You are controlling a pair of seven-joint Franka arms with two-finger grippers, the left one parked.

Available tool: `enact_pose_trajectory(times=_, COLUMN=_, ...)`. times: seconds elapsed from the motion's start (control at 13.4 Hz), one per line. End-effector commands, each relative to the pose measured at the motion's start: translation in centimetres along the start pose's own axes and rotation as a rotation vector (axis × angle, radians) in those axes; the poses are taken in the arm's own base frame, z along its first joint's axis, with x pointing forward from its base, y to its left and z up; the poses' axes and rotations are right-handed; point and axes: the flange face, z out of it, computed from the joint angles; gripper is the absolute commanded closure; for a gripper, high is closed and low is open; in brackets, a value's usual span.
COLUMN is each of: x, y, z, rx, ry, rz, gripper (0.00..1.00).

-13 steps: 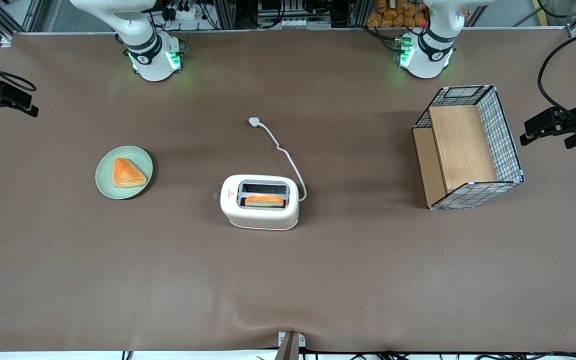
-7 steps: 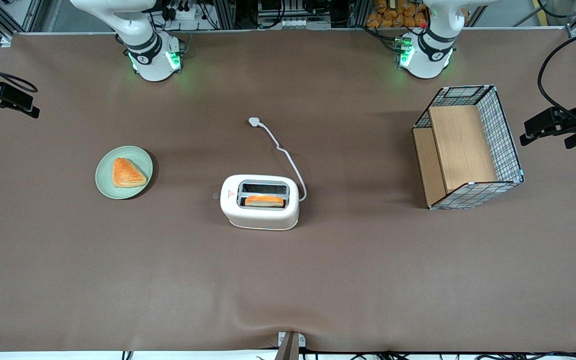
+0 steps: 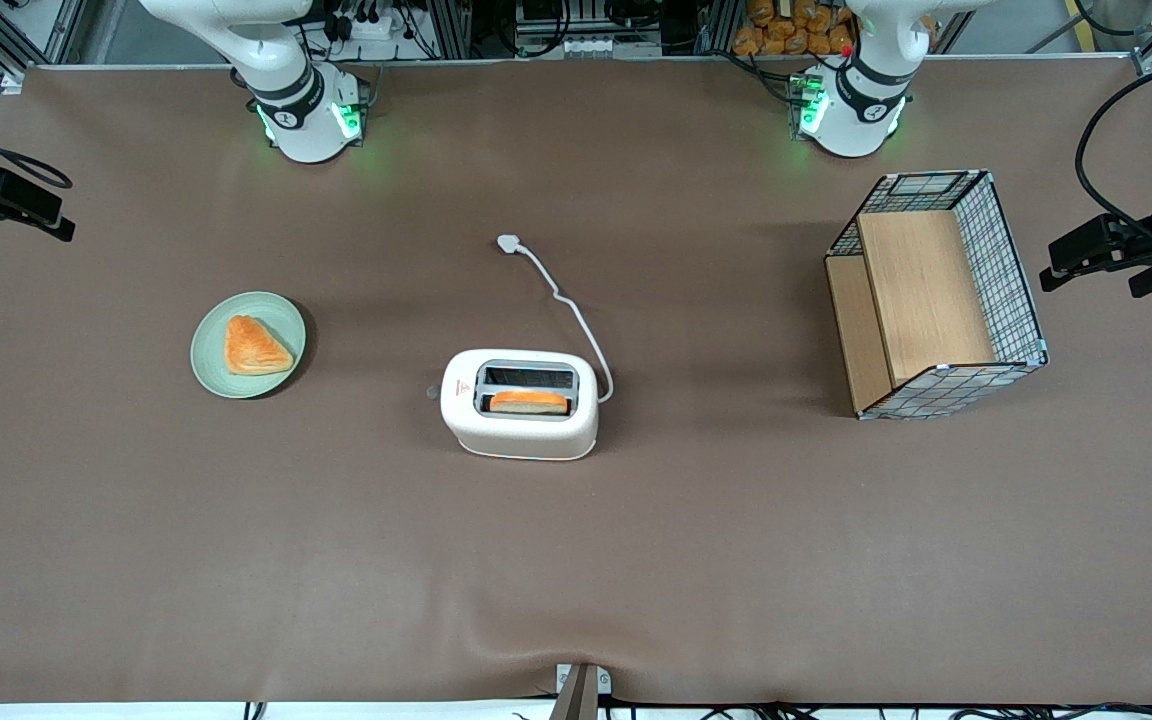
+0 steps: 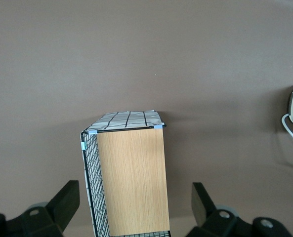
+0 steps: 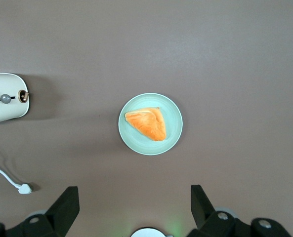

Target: Press toaster button with right arm

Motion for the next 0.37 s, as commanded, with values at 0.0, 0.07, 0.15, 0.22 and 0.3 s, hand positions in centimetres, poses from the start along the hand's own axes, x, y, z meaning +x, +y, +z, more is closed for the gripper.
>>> enact_pose_trajectory(times=0.0, x=-0.26, y=0.35, z=-0.58, rx=-0.022, ry=0.017, rz=0.015, gripper=0.00)
enact_pose_trajectory(times=0.07, x=-0.22, y=0.35, z=-0.62, rx=-0.022, ry=0.022, rz=0.015, gripper=0.00)
enact_pose_trajectory(times=0.15, x=-0.23, y=0.27, z=-0.61, rx=-0.023, ry=0.020, rz=0.013, gripper=0.00)
enact_pose_trajectory(times=0.22, x=-0.22, y=0.35, z=-0.62, rx=-0.022, ry=0.022, rz=0.015, gripper=0.00)
enact_pose_trajectory(times=0.3, x=-0.22, y=0.43, z=-0.62, rx=-0.022, ry=0.022, rz=0.016, gripper=0.00)
